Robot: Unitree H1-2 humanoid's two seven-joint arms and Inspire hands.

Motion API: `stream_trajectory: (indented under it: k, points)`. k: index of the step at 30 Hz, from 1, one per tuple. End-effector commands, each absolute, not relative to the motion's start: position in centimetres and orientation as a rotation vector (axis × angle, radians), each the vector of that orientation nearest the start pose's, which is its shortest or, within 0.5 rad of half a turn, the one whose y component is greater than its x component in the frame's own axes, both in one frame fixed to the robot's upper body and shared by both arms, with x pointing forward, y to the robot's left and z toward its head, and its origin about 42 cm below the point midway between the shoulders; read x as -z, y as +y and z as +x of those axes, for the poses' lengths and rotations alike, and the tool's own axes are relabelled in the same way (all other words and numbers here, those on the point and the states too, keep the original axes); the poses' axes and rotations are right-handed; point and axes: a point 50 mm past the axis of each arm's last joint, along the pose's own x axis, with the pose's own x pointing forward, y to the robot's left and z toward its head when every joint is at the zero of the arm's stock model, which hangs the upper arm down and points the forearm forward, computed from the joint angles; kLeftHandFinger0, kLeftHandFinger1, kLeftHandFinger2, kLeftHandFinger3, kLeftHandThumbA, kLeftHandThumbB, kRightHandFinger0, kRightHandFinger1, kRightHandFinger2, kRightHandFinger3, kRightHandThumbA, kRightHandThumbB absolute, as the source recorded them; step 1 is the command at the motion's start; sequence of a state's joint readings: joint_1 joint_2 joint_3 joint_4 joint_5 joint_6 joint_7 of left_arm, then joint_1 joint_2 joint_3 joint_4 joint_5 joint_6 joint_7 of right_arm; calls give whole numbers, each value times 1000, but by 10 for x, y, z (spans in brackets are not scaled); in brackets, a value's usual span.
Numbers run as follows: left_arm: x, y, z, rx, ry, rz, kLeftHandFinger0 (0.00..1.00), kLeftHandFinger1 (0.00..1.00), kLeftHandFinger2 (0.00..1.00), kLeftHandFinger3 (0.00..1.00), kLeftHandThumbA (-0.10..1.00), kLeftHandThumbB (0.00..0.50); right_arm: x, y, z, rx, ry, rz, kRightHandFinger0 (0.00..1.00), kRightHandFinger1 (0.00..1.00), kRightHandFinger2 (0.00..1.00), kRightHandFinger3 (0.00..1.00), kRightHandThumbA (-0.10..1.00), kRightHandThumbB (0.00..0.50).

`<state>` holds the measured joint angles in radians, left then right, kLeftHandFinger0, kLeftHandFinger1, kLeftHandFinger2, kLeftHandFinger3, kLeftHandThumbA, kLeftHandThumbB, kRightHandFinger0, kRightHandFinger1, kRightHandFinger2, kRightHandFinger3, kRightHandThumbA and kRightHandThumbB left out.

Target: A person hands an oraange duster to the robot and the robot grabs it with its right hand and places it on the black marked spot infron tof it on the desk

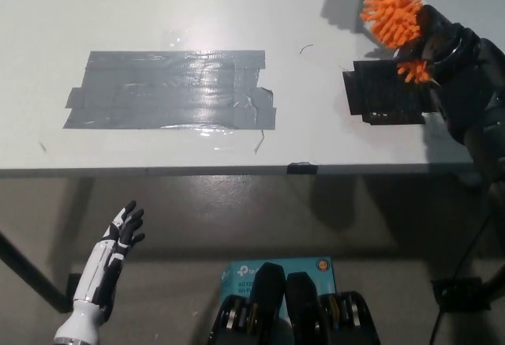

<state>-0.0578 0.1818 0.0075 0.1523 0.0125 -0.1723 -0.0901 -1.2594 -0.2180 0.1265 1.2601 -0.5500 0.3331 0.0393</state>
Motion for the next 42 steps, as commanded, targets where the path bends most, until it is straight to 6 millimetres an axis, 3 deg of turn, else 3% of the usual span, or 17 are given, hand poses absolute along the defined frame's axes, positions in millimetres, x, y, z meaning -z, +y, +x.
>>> stream_trajectory:
  k: [1, 5, 6, 7, 8, 9, 11, 15, 19, 22, 23, 26, 31, 34, 40, 41, 42]
  points:
    - [-104, 276, 307, 119, -137, 208, 985, 1000, 1000, 1000, 920, 82, -359, -218, 600, 169, 65, -926, 570, 691, 696, 816, -100, 173]
    - [-104, 276, 307, 118, -134, 214, 988, 1000, 1000, 1000, 921, 81, -366, -219, 600, 191, 35, -900, 330, 457, 502, 740, -100, 185]
    - [-105, 276, 307, 119, -135, 212, 995, 1000, 1000, 1000, 922, 83, -373, -219, 599, 201, 11, -883, 204, 322, 359, 638, -100, 190]
    - [-106, 277, 308, 119, -133, 211, 999, 1000, 1000, 1000, 923, 84, -386, -219, 595, 202, -70, -822, 8, 110, 258, 390, -100, 204]
    - [-106, 277, 309, 118, -131, 211, 1000, 1000, 1000, 1000, 925, 86, -395, -218, 593, 207, -90, -808, 2, 186, 393, 444, -100, 210]
    - [-106, 277, 309, 117, -130, 212, 1000, 1000, 1000, 1000, 926, 85, -405, -218, 589, 213, -112, -801, 102, 425, 679, 662, -100, 216]
    - [-106, 277, 309, 116, -130, 216, 1000, 1000, 1000, 1000, 928, 84, -428, -217, 580, 239, -180, -763, 87, 445, 787, 888, -100, 208]
    - [-104, 280, 308, 108, -122, 220, 1000, 1000, 1000, 1000, 928, 88, -452, -216, 562, 252, -296, -744, 41, 534, 946, 928, -100, 196]
    - [-101, 282, 304, 109, -124, 227, 991, 1000, 1000, 1000, 945, 96, -442, -221, 560, 235, -259, -744, 104, 617, 1000, 987, -100, 210]
    - [-101, 282, 303, 110, -126, 225, 989, 1000, 1000, 1000, 947, 93, -428, -225, 566, 228, -192, -765, 283, 708, 933, 1000, -100, 202]
    - [-100, 282, 301, 108, -125, 221, 988, 1000, 1000, 1000, 943, 83, -418, -227, 568, 217, -166, -761, 198, 617, 872, 867, -100, 212]
    - [-100, 282, 301, 105, -125, 224, 986, 1000, 1000, 1000, 943, 88, -398, -230, 572, 201, -96, -778, 83, 536, 839, 772, -100, 231]
    - [-103, 282, 304, 101, -127, 215, 986, 1000, 1000, 1000, 939, 94, -366, -235, 582, 163, -17, -848, 29, 509, 800, 754, -100, 212]
    - [-106, 282, 307, 105, -130, 224, 986, 1000, 1000, 1000, 940, 100, -348, -239, 585, 136, 27, -816, 208, 632, 870, 801, -100, 231]
    - [-106, 282, 307, 107, -135, 233, 979, 1000, 1000, 1000, 948, 106, -333, -243, 587, 120, 98, -789, 132, 584, 846, 750, -100, 206]
    - [-107, 282, 307, 109, -136, 235, 975, 1000, 1000, 1000, 954, 104, -320, -247, 587, 95, 157, -777, 69, 595, 962, 1000, -100, 195]
    - [-108, 282, 307, 111, -137, 236, 972, 1000, 1000, 1000, 949, 98, -310, -249, 587, 73, 209, -763, 98, 625, 988, 1000, -100, 210]
